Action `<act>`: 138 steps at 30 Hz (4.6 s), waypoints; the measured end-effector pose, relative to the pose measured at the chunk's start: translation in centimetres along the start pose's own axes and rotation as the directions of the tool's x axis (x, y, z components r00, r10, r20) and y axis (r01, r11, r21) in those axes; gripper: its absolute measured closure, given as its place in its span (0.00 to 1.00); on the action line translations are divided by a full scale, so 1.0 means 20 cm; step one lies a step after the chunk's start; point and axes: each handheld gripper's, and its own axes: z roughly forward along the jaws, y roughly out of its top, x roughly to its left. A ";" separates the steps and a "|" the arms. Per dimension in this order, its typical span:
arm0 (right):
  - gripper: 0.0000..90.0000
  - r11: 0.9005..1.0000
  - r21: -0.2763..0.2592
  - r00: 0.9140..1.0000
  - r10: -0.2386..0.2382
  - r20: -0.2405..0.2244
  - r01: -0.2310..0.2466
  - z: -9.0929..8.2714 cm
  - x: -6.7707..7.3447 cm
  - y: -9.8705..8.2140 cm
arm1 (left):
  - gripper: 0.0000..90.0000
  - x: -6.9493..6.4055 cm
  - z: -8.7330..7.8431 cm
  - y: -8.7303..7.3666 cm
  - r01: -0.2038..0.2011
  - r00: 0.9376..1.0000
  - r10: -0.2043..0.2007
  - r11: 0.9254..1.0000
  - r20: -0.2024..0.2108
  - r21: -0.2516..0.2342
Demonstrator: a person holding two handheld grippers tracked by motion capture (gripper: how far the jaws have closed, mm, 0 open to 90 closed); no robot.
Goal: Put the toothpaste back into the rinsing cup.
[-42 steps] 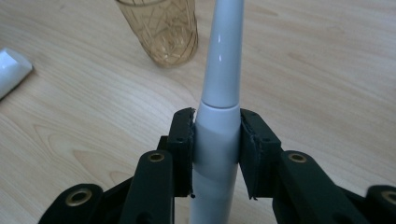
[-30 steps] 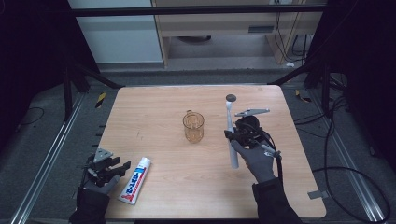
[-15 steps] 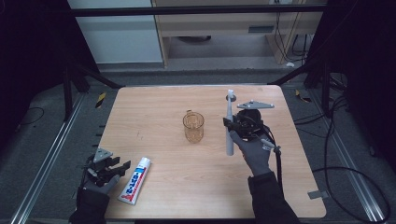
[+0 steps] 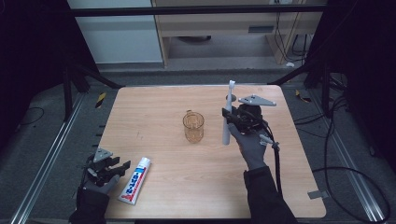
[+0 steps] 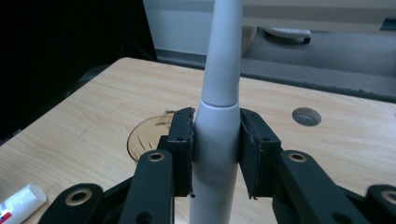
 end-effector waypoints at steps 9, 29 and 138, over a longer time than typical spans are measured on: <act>0.75 0.996 -0.085 1.000 0.007 -0.018 -0.009 0.05 0.04 0.06 | 0.52 0.00 0.00 0.00 0.000 1.000 0.000 1.000 -0.002 -0.004; 0.75 0.984 -0.177 0.999 0.016 -0.041 -0.023 0.18 0.08 0.14 | 0.52 0.01 0.00 0.00 0.005 1.000 -0.005 1.000 -0.008 -0.009; 0.75 0.998 -0.042 0.998 -0.045 -0.051 0.043 0.62 0.19 -0.22 | 0.52 0.01 -0.01 0.00 -0.003 1.000 0.003 1.000 -0.008 -0.018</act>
